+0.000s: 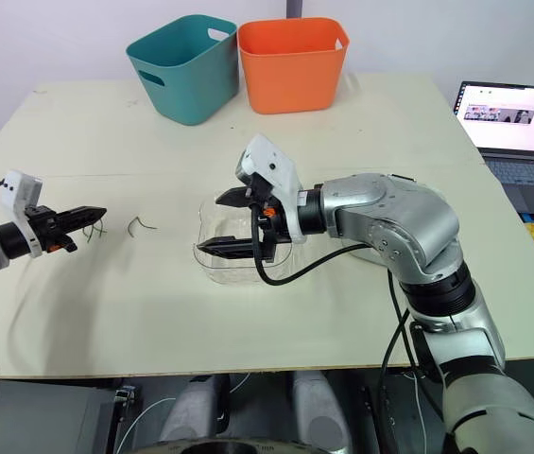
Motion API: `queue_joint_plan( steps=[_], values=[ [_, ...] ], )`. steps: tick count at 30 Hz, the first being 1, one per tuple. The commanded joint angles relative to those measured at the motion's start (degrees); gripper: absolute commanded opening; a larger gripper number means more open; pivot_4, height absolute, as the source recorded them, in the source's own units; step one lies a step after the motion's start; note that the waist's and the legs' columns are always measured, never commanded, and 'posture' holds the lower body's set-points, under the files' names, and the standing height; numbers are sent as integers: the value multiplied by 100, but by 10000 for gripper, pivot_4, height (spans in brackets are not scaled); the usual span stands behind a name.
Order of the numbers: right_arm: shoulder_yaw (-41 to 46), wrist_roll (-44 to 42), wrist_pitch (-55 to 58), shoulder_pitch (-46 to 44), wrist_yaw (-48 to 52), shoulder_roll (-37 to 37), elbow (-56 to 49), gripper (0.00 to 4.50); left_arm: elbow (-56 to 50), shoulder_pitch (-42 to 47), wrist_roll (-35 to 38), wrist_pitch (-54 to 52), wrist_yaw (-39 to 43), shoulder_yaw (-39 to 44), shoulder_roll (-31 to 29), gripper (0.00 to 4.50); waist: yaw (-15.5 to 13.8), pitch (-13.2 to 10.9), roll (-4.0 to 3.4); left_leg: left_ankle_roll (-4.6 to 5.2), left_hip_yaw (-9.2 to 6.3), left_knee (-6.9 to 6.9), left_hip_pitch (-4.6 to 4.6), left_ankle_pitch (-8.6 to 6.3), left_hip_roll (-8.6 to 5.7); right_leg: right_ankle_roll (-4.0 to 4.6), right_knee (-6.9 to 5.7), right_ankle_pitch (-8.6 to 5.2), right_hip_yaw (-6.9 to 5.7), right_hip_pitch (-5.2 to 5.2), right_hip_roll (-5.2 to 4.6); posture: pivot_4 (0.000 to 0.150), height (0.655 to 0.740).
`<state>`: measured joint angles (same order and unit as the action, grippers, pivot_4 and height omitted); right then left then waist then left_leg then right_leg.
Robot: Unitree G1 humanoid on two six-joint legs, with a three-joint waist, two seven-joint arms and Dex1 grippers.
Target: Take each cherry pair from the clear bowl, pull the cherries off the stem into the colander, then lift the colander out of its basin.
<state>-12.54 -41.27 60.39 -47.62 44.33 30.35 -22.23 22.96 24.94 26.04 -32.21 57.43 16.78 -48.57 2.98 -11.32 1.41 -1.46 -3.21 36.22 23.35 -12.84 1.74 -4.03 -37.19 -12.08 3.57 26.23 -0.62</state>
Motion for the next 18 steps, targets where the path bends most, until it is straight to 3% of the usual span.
queue_joint_plan(
  steps=[1, 10, 11, 18],
  values=[
    [173, 8, -61, -58, 15, 42, -65, 45000, 19, 66, 67, 141, -51, 261, -72, 10150, -2, 0, 0, 0, 0, 0, 0, 0, 0, 0, 0, 0, 0, -1, 0, 1500, 7400],
    [387, -17, -62, 34, 46, 243, -25, 45000, -227, 15, 206, 42, 124, 395, -343, 43088, -24, 0, 0, 0, 0, 0, 0, 0, 0, 0, 1, 0, 0, 0, 0, 1500, 7400],
    [431, -10, -80, 56, 54, 278, -4, 45000, -292, 12, 225, 32, 143, 419, -376, 44689, -25, 0, 0, 0, 1, 0, 0, 0, 0, 0, 1, 0, 0, 0, 0, 1500, 7400],
    [1271, -54, -224, 492, 128, 875, 130, 45000, -1344, -186, 545, -344, 476, 628, -873, 44689, -44, 0, 0, -1, 3, -1, 4, 0, 0, 1, 9, -2, 0, 0, -3, 1500, 7400]
  ],
)
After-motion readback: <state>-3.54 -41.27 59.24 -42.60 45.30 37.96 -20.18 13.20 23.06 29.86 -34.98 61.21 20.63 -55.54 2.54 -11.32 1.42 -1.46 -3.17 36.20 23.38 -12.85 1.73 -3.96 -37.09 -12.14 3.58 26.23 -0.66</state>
